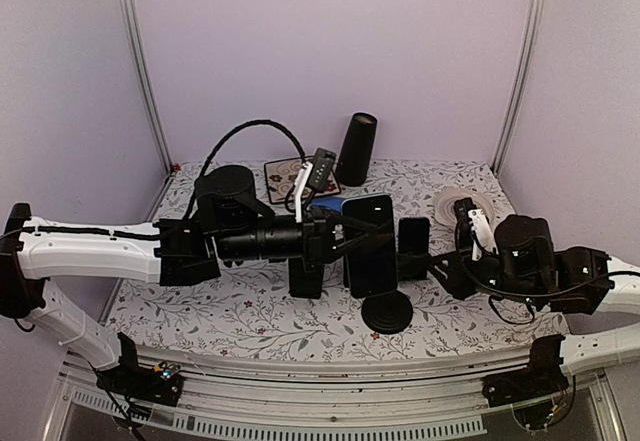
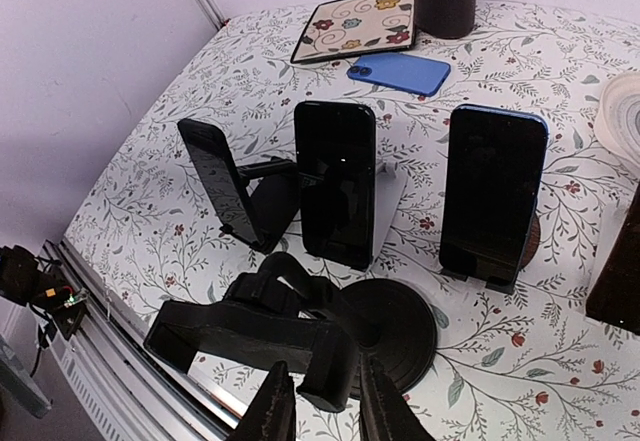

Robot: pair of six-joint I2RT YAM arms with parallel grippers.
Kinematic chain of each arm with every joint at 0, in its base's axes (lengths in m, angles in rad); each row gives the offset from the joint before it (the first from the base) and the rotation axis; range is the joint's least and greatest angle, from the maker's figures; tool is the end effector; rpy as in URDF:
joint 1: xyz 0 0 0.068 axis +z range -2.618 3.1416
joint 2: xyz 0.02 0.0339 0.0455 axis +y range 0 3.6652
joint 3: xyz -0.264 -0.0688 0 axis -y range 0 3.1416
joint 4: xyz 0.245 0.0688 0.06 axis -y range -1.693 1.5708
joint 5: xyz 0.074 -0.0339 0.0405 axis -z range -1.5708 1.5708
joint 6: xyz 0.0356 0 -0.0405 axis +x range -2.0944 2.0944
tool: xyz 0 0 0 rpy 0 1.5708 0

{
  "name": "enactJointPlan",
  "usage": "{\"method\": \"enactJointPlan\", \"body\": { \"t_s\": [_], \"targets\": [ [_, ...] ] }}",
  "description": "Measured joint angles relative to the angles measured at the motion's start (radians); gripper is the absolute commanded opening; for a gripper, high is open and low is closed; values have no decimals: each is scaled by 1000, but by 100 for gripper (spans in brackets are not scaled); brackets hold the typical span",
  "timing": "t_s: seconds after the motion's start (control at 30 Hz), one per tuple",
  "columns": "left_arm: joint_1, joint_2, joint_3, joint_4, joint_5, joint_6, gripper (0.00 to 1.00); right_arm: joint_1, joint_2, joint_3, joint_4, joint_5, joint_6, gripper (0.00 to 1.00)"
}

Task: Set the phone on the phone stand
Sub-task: Hold the phone stand at the center of the board.

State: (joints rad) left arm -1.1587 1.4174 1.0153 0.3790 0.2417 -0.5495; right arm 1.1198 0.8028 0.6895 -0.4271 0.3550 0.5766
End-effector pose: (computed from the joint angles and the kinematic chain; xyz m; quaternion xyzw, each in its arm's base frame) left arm 0.1272 -0.3123 0.3312 0.2933 0.6521 -0.5797 0.3907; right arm 0.0891 0.1556 0.2801 -0.1460 0.8485 0.2622 0.4360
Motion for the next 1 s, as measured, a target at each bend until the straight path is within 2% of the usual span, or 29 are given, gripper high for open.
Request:
{"method": "enactJointPlan", "body": {
  "t_s": [0.07,0.1,0.27,0.67,1.0],
  "targets": [
    [0,5,1,0,1,0,0,2,2,3,0,2,2,20],
    [0,8,1,0,2,0,0,2,3,5,2,1,3,15],
    [0,40,12,0,12,0,0,5,20,9,0,5,-7,4],
    [-6,195,162,13,100,34,0,6,49,37,10,-78,-32,2],
    [-9,281,215,104,215,87,0,7,43,37,37,-169,-54,2]
  ]
}}
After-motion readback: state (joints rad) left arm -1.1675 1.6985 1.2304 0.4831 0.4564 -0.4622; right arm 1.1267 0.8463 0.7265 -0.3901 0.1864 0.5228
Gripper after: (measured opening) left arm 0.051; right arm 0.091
